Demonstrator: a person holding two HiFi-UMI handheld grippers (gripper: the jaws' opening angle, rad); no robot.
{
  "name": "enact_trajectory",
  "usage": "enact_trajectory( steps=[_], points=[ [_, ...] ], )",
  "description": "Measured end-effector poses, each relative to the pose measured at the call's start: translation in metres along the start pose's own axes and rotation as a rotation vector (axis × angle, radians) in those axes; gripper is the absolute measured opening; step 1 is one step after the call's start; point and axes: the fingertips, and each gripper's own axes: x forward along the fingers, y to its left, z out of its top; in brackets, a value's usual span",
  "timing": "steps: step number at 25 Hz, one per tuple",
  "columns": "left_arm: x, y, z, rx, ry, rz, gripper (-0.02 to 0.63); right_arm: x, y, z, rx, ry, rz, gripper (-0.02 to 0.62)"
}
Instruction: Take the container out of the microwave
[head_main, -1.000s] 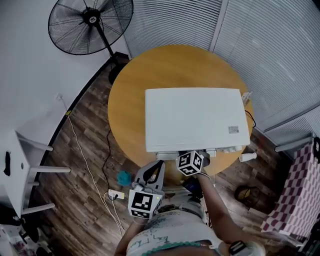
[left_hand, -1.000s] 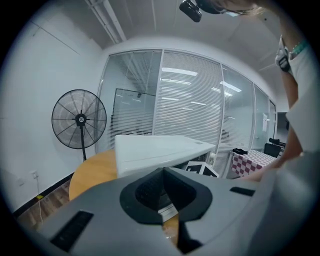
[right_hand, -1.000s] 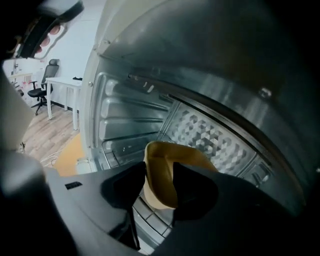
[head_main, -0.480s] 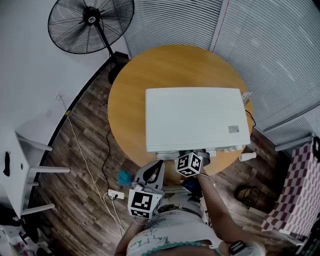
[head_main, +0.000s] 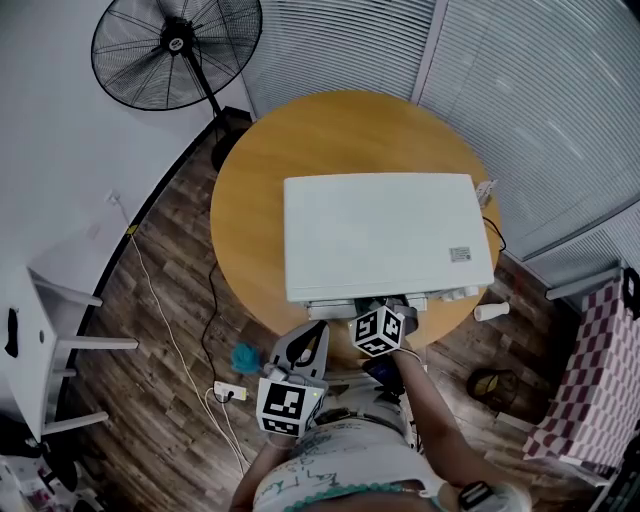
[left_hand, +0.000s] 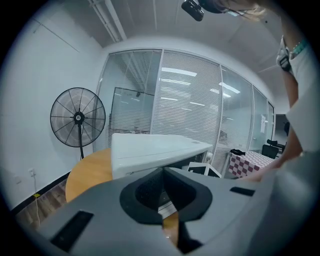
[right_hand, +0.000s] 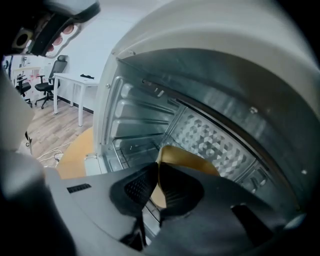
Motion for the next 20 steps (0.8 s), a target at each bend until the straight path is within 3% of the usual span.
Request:
enact_trajectory(
  steps=[20],
  points=[
    [-0.001, -0.011, -0.001, 0.000, -0.001, -0.005, 0.015, -0.030, 0.013, 0.006, 0.027, -0.017, 0.057, 0.012]
  ],
)
